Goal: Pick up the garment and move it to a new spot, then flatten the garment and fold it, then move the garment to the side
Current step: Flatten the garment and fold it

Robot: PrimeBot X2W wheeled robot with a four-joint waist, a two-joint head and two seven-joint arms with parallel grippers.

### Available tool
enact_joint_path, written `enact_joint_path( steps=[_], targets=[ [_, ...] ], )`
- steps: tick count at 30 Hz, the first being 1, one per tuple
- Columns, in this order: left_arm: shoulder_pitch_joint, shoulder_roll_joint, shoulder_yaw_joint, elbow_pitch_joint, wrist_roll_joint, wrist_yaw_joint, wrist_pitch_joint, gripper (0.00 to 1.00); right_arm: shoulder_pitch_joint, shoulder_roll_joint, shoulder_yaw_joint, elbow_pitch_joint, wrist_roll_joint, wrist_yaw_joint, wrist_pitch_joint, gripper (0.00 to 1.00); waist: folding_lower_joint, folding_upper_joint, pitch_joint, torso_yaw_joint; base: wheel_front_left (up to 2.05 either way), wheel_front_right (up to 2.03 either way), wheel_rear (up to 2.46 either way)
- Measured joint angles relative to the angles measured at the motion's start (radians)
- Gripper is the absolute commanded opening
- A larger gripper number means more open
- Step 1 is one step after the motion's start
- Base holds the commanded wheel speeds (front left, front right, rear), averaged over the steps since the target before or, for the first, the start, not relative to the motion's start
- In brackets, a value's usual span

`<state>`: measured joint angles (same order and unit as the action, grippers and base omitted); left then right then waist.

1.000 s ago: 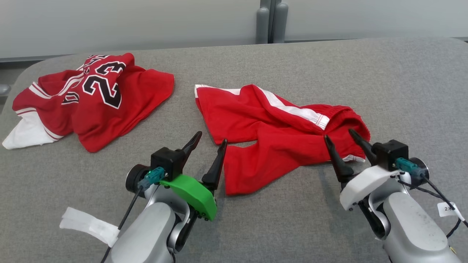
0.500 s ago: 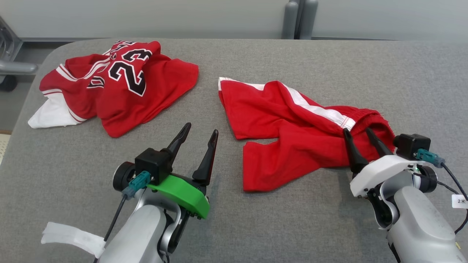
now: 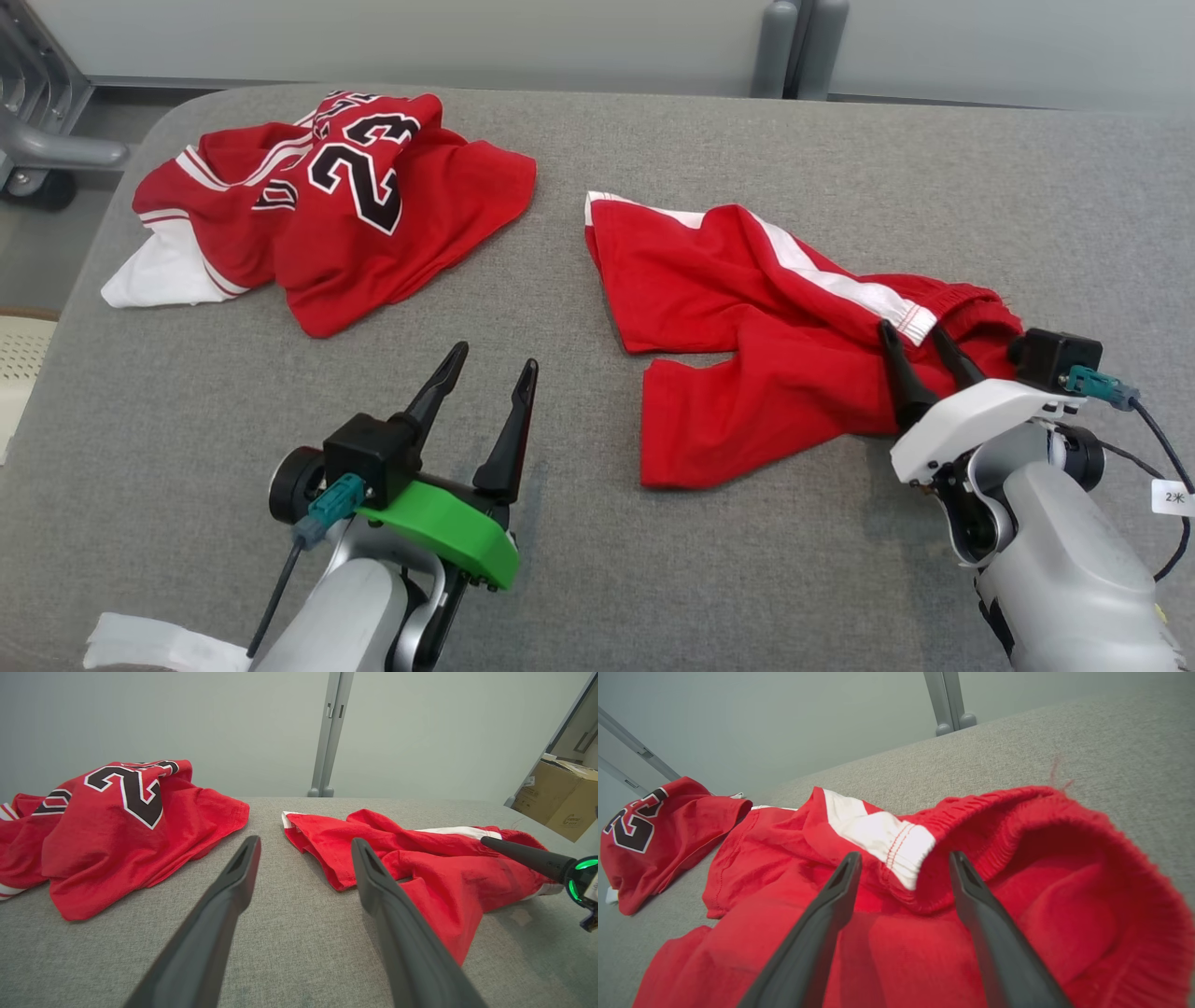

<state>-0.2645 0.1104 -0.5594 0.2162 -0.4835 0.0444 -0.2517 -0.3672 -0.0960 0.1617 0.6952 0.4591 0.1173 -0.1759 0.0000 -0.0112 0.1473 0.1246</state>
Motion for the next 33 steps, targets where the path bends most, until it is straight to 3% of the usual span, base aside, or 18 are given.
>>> enact_joint_path(
  steps=[2,7,10,13,17,28,33],
  targets=[
    [0.003,0.001,0.003,-0.005,0.005,0.000,0.000,1.00,-0.011,0.000,0.000,0.011,0.003,0.000,0.000,0.91,0.0000,0.0000,0.000,0.002,0.00,0.00,0.00],
    [0.022,0.002,0.005,-0.016,0.010,0.000,0.000,1.00,-0.044,0.002,0.001,0.026,0.032,0.006,0.001,0.68,0.0000,0.0000,0.002,0.006,0.00,0.00,0.00],
    [0.027,0.004,0.005,-0.026,0.014,0.000,0.000,1.00,-0.059,0.001,0.004,0.035,0.034,0.006,0.000,0.45,0.0000,0.0000,0.004,0.009,0.00,0.00,0.00],
    [0.033,0.006,0.007,-0.032,0.019,0.000,0.000,1.00,-0.069,0.001,0.009,0.041,0.034,0.006,-0.001,0.39,0.0000,0.0000,0.005,0.011,0.00,0.00,0.00],
    [0.044,0.009,0.013,-0.036,0.021,0.000,0.000,1.00,-0.087,0.000,0.022,0.040,0.034,0.006,-0.021,0.00,0.0000,0.0000,0.007,0.011,0.00,0.00,0.00],
    [0.076,0.016,0.072,-0.066,0.020,0.002,0.000,1.00,-0.070,-0.004,0.183,-0.111,0.024,0.006,-0.065,0.00,0.0000,0.0000,-0.007,-0.037,0.00,0.00,0.00],
    [0.102,0.018,0.114,-0.081,0.004,0.009,0.000,1.00,0.000,-0.043,0.305,-0.226,-0.030,0.006,-0.074,0.00,0.0000,0.0000,-0.018,-0.075,0.00,0.00,0.00]
  ],
)
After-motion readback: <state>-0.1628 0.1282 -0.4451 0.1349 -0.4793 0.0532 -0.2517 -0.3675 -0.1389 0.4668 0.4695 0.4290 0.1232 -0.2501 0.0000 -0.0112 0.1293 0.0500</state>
